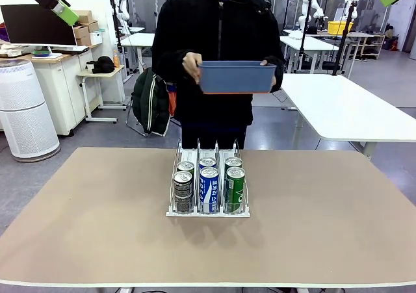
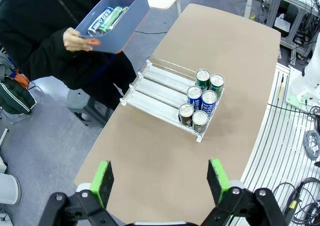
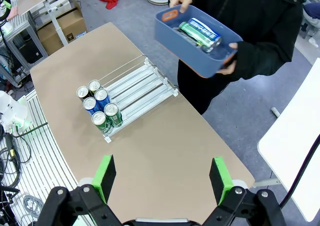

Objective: Fill the beverage cans into the dispenser.
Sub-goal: Pick up the Ionic drink handed by the human.

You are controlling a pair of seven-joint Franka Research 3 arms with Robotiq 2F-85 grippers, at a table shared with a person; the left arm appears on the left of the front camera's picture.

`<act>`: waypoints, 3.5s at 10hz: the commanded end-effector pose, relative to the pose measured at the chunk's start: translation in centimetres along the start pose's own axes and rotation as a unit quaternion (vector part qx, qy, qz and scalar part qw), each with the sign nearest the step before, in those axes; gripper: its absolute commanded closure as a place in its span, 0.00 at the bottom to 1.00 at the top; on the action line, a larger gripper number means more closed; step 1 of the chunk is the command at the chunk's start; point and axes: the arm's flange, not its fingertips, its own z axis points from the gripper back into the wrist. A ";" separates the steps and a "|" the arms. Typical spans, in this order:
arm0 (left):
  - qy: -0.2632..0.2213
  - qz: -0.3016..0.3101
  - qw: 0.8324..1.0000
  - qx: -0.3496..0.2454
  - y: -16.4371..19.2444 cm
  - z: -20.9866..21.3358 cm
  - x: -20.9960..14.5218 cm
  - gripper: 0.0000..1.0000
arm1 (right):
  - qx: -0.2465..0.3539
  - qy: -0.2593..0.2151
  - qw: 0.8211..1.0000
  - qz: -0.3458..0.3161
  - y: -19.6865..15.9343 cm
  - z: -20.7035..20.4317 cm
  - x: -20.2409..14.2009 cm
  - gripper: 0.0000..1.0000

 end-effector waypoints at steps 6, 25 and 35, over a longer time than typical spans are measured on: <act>0.001 0.005 1.000 -0.004 -0.1 0.0 0.0 0.00 | 0.000 0.001 1.000 0.001 0.1 0.0 0.0 0.00; 0.001 0.005 1.000 -0.004 -0.1 0.0 0.0 0.00 | 0.000 0.001 1.000 0.001 0.1 0.0 0.0 0.00; 0.001 0.005 1.000 -0.004 -0.1 0.0 0.0 0.00 | 0.000 0.001 1.000 0.001 0.1 0.0 0.0 0.00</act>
